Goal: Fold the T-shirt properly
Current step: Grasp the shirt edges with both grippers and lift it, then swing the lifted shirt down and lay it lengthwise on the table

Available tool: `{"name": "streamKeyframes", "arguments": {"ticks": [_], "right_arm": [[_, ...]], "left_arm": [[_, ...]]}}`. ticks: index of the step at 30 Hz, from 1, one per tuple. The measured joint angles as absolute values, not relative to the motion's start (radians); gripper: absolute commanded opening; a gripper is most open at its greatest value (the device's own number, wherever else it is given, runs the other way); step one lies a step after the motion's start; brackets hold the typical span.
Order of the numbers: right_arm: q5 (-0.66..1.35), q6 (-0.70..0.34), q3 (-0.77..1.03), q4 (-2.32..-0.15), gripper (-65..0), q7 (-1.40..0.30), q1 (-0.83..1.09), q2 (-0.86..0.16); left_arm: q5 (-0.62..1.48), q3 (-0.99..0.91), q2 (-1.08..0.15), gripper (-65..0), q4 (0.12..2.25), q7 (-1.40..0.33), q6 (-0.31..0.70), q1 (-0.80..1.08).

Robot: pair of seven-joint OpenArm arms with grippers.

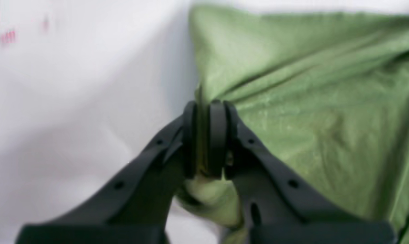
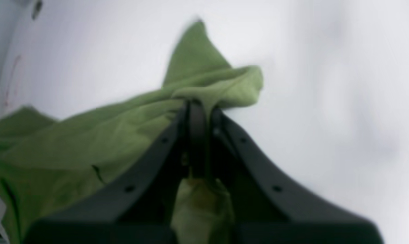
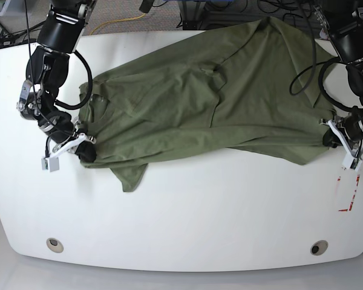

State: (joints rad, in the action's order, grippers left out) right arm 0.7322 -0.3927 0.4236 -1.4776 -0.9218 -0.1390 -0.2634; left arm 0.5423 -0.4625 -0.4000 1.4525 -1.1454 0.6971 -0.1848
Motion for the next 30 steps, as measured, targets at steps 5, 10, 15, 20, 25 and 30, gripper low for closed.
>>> {"name": "streamKeyframes", "arguments": {"ticks": [5, 10, 15, 20, 25, 30], "right_arm": [[0.728, -0.389, 0.379, -1.477, -65.0, -0.918, -0.228, -0.31], [0.733, -0.396, 0.26, -1.477, -65.0, -0.922, -0.346, -0.387], [0.741, -0.454, 0.183, -1.434, -65.0, -0.918, -0.482, -0.45], [0.739, -0.469, 0.119, -1.357, -65.0, -0.929, -0.654, -0.519], [0.748, -0.475, 0.013, -1.322, -65.0, -0.927, -0.854, -0.577], [0.756, -0.485, -0.042, -1.307, -65.0, -0.985, -1.028, -0.607]], "left_arm": [[0.555, -0.44, -0.403, -61.1, 1.512, -1.177, 0.697, -0.293], [0.552, -0.442, -0.401, -61.2, 1.569, -1.212, 0.653, -0.386], [0.551, -0.443, -0.388, -61.2, 1.633, -1.213, 0.607, -0.468], [0.557, -0.443, -0.39, -61.2, 1.699, -1.213, 0.595, -0.584], [0.556, -0.443, -0.391, -61.2, 1.715, -1.235, 0.591, -0.73], [0.562, -0.439, -0.413, -61.2, 1.713, -1.237, 0.565, -0.864]]}}
